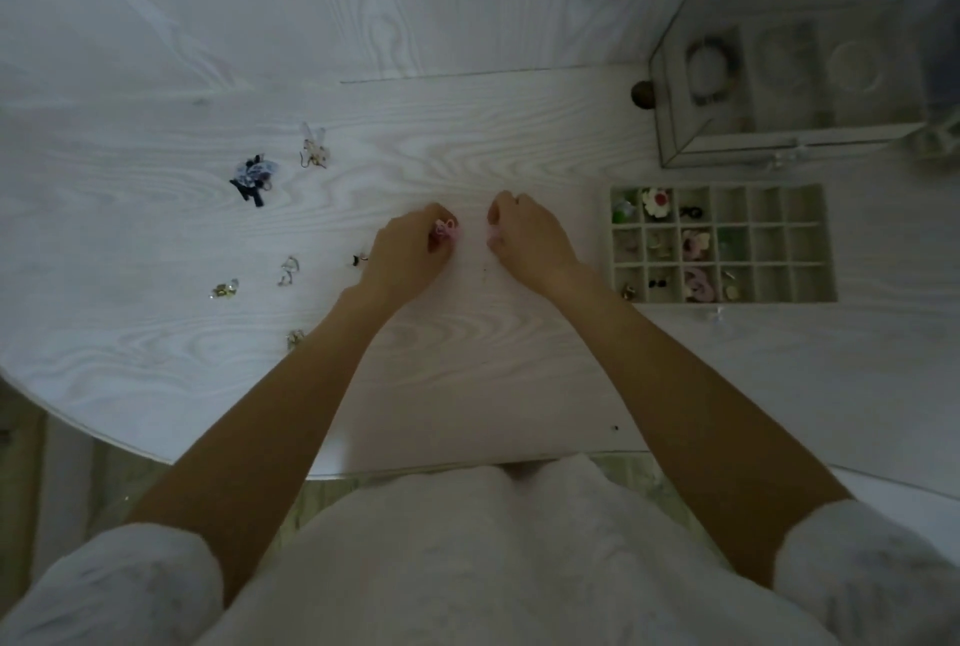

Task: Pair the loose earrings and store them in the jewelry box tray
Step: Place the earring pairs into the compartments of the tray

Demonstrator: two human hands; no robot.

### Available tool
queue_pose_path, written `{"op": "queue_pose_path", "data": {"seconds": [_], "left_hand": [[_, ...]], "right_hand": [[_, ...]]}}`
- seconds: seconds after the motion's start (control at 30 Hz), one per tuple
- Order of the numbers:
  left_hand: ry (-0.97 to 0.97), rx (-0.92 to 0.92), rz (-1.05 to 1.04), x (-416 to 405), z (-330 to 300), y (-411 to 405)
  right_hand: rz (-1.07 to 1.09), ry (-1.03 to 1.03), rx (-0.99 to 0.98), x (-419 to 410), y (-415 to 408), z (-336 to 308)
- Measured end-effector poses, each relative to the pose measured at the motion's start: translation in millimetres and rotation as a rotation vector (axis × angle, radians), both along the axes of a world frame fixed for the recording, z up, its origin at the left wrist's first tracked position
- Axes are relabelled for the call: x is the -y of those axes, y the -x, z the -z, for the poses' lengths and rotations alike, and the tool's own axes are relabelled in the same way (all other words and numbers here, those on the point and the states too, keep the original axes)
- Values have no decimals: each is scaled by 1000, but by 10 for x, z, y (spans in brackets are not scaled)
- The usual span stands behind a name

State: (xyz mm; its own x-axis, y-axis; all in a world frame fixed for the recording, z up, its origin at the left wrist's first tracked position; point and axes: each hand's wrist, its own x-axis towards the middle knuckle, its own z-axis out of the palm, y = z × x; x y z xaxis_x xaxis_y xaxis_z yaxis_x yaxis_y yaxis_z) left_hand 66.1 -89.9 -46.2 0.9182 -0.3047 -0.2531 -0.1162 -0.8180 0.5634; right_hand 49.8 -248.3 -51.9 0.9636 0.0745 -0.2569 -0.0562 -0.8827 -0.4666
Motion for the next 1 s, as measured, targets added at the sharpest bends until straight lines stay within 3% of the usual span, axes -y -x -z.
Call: {"op": "queue_pose_path", "data": {"seconds": [0.2,0.43,0.53,0.7,0.87,1.0], "left_hand": [[-52,50,-60,141,33,185],[170,-19,14,932,-228,280],[252,-8,78,1511,-338,284],[182,35,131,2388,-356,234],[-17,69,198,2768,-267,185],[-26,65,260,2769,-236,237]], "right_hand": [[75,-122,65,210,346,-21],[546,-587,88,1006,691,-364],[656,-527,143,1476,705,-423],[721,-327,155,2007,654,-462],[608,-218,70,2200,535,-469],[515,-182,53,2248,527,-433]]}}
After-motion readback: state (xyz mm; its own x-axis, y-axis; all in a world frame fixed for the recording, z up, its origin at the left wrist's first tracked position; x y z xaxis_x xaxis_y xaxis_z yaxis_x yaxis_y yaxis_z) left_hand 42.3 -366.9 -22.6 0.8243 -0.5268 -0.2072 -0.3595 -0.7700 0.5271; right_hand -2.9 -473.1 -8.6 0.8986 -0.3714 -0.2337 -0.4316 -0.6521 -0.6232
